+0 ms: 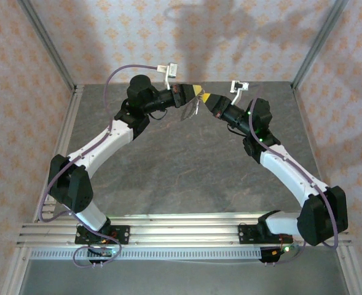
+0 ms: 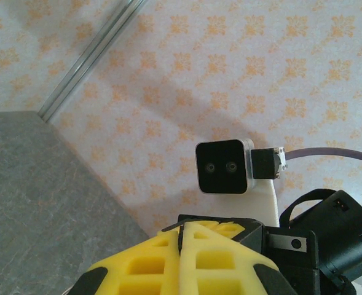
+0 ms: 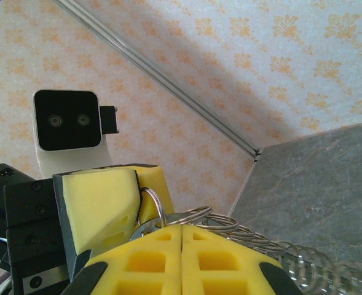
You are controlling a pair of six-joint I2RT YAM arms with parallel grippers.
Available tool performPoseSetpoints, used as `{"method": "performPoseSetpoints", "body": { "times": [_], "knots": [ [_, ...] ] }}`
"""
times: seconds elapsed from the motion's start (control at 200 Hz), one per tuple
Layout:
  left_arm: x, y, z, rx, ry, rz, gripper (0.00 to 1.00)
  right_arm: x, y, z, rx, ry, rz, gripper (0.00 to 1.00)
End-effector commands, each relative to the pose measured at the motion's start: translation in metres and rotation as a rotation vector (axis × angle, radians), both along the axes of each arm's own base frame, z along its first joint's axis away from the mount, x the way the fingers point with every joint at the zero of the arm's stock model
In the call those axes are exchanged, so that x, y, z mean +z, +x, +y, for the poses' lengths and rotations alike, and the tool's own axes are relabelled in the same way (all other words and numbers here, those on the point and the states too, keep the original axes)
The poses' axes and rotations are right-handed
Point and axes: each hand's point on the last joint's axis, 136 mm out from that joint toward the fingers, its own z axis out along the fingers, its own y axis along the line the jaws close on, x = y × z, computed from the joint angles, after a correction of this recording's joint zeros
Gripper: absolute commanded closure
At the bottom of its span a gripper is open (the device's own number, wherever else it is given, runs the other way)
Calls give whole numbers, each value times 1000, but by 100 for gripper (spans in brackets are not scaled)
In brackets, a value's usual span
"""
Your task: Put the keys on the keyring
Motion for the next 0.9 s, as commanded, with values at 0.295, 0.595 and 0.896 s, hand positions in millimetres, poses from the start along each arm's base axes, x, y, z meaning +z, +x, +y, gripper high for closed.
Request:
{"method": "performPoseSetpoints", "body": {
  "times": [0.295, 0.595, 0.896],
  "knots": [
    [39, -14, 4, -10, -54, -90, 100, 36, -15, -5, -20, 52, -121, 94],
    [41, -16, 4, -14, -56, -96, 100, 42, -12, -20, -109, 86, -139, 96],
    [42, -17, 5, -13, -62, -98, 100, 48, -6, -26, -120, 112, -138, 78]
  ]
}}
